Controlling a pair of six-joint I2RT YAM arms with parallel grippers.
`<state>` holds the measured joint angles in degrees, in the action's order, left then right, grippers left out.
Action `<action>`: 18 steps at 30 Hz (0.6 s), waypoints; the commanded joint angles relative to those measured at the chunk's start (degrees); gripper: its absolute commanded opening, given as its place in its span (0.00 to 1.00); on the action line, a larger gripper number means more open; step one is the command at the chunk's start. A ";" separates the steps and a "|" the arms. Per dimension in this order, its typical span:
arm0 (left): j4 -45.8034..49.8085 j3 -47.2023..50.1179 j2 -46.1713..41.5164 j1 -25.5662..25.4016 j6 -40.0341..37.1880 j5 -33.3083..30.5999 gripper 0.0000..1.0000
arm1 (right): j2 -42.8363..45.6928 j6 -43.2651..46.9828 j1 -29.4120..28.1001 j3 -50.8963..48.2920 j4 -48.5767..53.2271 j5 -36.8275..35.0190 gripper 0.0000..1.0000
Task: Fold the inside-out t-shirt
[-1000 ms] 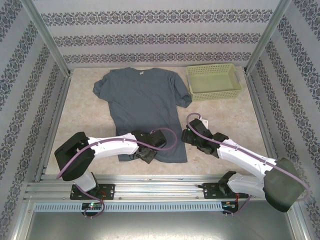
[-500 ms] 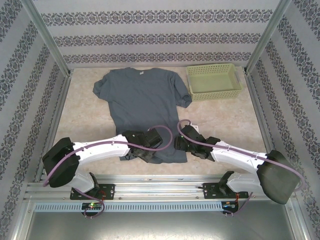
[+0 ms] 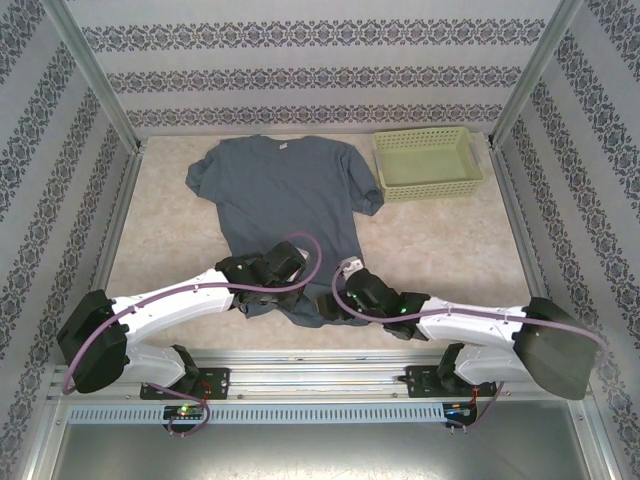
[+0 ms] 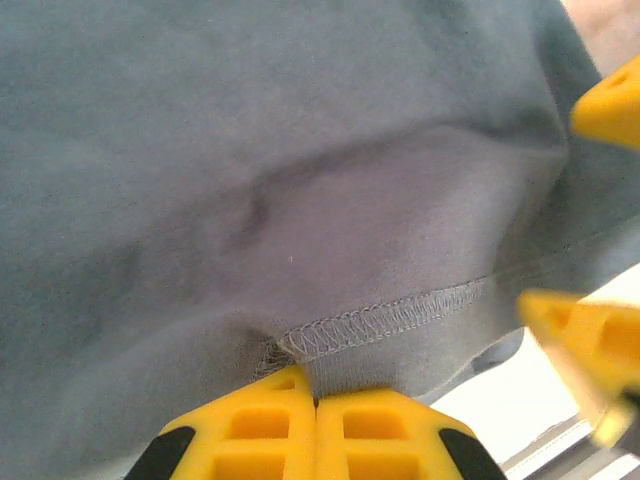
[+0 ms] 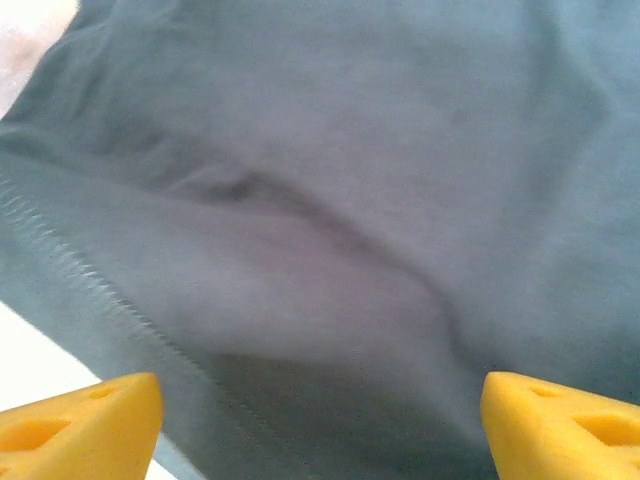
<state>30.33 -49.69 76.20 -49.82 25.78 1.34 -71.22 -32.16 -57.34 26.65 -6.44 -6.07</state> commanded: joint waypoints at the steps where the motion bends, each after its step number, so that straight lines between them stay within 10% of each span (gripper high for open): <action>1: -2.68 1.27 -2.08 1.37 1.72 1.58 0.00 | -4.26 6.56 -1.89 3.10 -4.16 0.29 0.83; 7: -3.06 2.13 -3.75 2.44 2.11 2.44 0.00 | -11.03 7.16 -3.75 6.24 -5.12 -3.78 0.76; 18: -2.04 2.74 -3.20 3.24 0.84 1.86 0.02 | -6.60 6.99 -3.28 7.92 -1.21 -10.82 0.00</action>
<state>28.95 -47.46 73.17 -47.27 27.24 3.42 -81.12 -25.15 -60.90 32.25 -9.23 -13.61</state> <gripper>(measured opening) 0.040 0.041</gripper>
